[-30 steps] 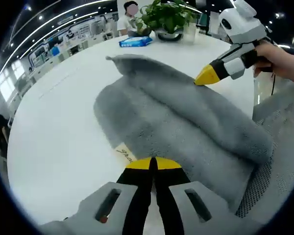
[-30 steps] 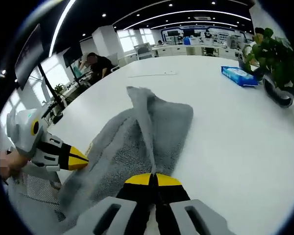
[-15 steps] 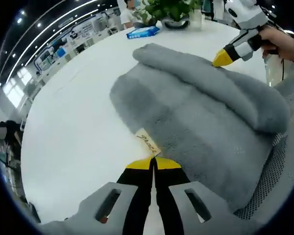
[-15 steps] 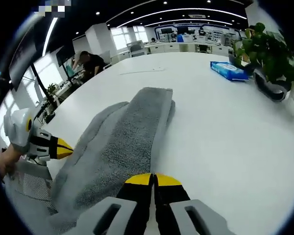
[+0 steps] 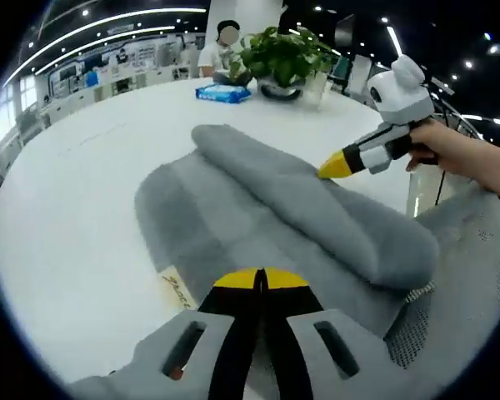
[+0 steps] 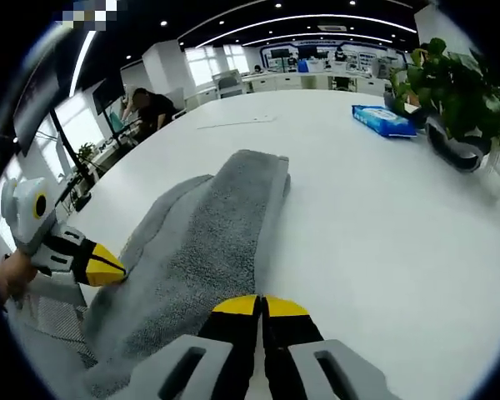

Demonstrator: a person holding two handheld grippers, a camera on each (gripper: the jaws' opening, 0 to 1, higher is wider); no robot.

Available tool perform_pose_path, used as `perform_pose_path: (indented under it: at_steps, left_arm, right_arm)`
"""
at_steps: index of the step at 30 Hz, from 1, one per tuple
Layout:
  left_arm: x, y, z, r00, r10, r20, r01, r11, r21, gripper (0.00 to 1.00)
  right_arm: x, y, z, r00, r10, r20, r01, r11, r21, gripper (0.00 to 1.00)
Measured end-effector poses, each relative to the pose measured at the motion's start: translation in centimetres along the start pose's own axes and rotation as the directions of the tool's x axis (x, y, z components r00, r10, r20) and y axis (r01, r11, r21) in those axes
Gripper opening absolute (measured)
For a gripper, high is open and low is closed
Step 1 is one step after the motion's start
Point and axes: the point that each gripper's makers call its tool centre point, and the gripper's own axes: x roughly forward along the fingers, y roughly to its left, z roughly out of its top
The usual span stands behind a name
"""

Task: Open the folded towel by lifting each exposed corner and separating the folded layers until the towel lies flat within the target outline without major curled edges

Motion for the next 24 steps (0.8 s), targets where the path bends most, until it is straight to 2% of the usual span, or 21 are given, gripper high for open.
perform_pose_path:
  at_steps: [2,3,4,7,8,11,16,19,24]
  left_arm:
    - [0.4,0.4,-1.0,0.999,0.035,-0.04,-0.031,0.994,0.1,0.0]
    - [0.4,0.1,-0.1,1.0,0.019,0.012,-0.02,0.994,0.111,0.0]
    - [0.2,0.1,-0.5,1.0,0.03,-0.008,-0.029,0.996,0.084,0.0]
    - [0.2,0.4,-0.5,0.999,0.044,-0.018,-0.043,0.996,0.078,0.0]
    - [0.1,0.7,-0.5,0.997,0.07,-0.027,-0.067,0.994,0.082,0.0]
    - [-0.2,1.8,-0.6,0.99,0.134,-0.035,-0.126,0.977,0.172,0.0]
    - [-0.9,3.6,-1.0,0.98,0.194,-0.05,-0.184,0.97,0.158,0.0]
    - [-1.7,5.1,-1.4,0.965,0.253,-0.064,-0.24,0.957,0.161,0.0]
    - [-2.4,6.6,-1.9,0.949,0.305,-0.082,-0.292,0.946,0.143,0.0]
  right_arm:
    - [0.0,-0.1,0.0,1.0,-0.001,0.001,0.001,1.0,0.003,0.0]
    - [0.0,-0.1,0.0,1.0,-0.002,0.004,0.002,1.0,0.006,0.0]
    - [0.0,-0.2,0.0,1.0,-0.005,0.005,0.005,1.0,0.008,0.0]
    - [-0.2,-0.6,-0.2,1.0,-0.016,0.008,0.016,1.0,0.018,0.0]
    - [-0.2,-0.8,-0.2,1.0,-0.022,0.007,0.022,1.0,0.018,0.0]
    - [-0.5,-1.5,-0.4,0.999,-0.04,0.007,0.04,0.999,0.028,0.0]
    - [-0.8,-2.6,-0.5,0.997,-0.07,0.01,0.07,0.997,0.04,0.0]
    - [-0.9,-3.0,-0.7,0.996,-0.086,0.003,0.086,0.996,0.036,0.0]
    - [-0.8,-3.3,-1.0,0.995,-0.098,-0.008,0.099,0.995,0.029,0.0]
